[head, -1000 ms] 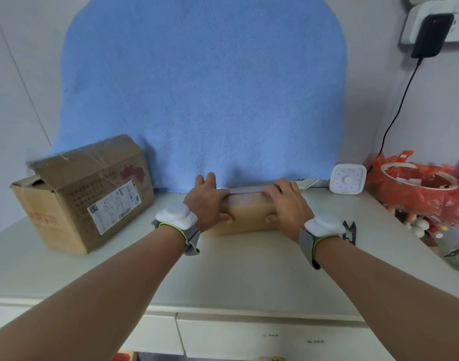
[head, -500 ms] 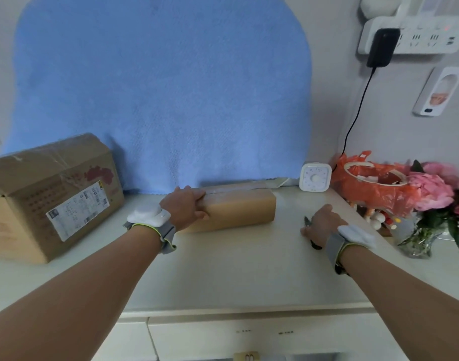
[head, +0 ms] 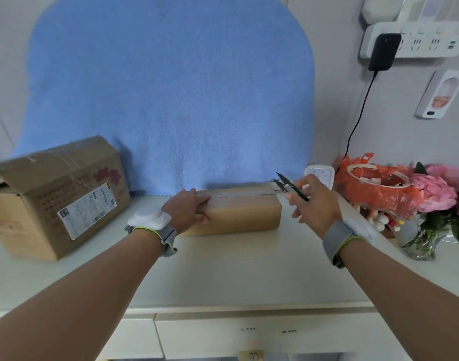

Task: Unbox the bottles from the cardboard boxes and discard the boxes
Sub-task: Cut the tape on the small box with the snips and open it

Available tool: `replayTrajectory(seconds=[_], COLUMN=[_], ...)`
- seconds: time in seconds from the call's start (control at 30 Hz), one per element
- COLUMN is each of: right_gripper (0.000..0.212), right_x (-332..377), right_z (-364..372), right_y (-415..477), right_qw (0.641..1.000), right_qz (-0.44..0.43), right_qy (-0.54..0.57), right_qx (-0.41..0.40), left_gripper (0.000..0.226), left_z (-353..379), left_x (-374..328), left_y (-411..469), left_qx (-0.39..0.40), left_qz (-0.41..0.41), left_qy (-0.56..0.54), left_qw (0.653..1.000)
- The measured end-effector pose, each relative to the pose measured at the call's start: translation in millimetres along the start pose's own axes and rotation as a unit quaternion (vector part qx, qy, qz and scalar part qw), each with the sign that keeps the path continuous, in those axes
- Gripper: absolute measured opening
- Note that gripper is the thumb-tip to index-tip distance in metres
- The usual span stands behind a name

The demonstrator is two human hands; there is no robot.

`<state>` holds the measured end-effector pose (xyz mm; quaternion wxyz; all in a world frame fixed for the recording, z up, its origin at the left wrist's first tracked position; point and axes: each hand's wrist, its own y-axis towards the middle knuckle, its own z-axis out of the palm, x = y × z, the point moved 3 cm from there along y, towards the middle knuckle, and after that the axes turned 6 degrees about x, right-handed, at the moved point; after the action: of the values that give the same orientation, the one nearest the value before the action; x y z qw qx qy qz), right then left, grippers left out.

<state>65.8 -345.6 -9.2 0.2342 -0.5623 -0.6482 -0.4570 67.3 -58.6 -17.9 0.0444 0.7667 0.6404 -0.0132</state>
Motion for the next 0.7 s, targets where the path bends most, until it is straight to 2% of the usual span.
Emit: replayTrajectory(seconds=[0.1, 0.2, 0.27, 0.33, 0.37, 0.47, 0.6, 0.7], right_gripper=[0.010, 0.005, 0.016, 0.027, 0.027, 0.010, 0.020, 0.020], right_x=[28.2, 51.3, 67.4, 80.6, 85.5, 87.8, 75.8, 72.3], right_z=[13.4, 31.7, 42.9, 55.3, 63.0, 89.7, 113.4, 124.2], right_y=[10.8, 24.7, 30.6, 35.1, 37.1, 44.5, 52.4, 56.4], right_qw=[0.998, 0.990, 0.978, 0.973, 0.971, 0.970, 0.975, 0.978], right_qz=[-0.058, -0.115, -0.163, -0.183, -0.187, -0.179, -0.139, -0.112], right_qy=[0.001, -0.075, -0.125, -0.124, -0.117, -0.083, -0.049, -0.004], right_qx=[0.026, 0.039, 0.043, 0.067, 0.087, 0.144, 0.166, 0.174], left_gripper=[0.055, 0.057, 0.057, 0.057, 0.056, 0.056, 0.054, 0.053], left_z=[-1.5, -2.4, -1.9, -0.9, -0.5, 1.2, 2.8, 3.2], left_x=[-2.3, -2.9, -2.4, -1.7, -1.1, 2.0, 4.1, 5.5], left_y=[-2.5, -4.3, -4.3, -3.2, -2.5, 0.4, 3.2, 5.4], left_qx=[0.001, 0.001, 0.003, 0.004, 0.004, 0.008, 0.006, 0.003], left_qz=[0.002, 0.006, 0.008, 0.007, 0.008, 0.011, 0.018, 0.019], left_qy=[0.001, 0.000, -0.006, -0.014, -0.017, -0.022, -0.014, -0.008], left_qw=[1.000, 1.000, 1.000, 1.000, 1.000, 1.000, 1.000, 1.000])
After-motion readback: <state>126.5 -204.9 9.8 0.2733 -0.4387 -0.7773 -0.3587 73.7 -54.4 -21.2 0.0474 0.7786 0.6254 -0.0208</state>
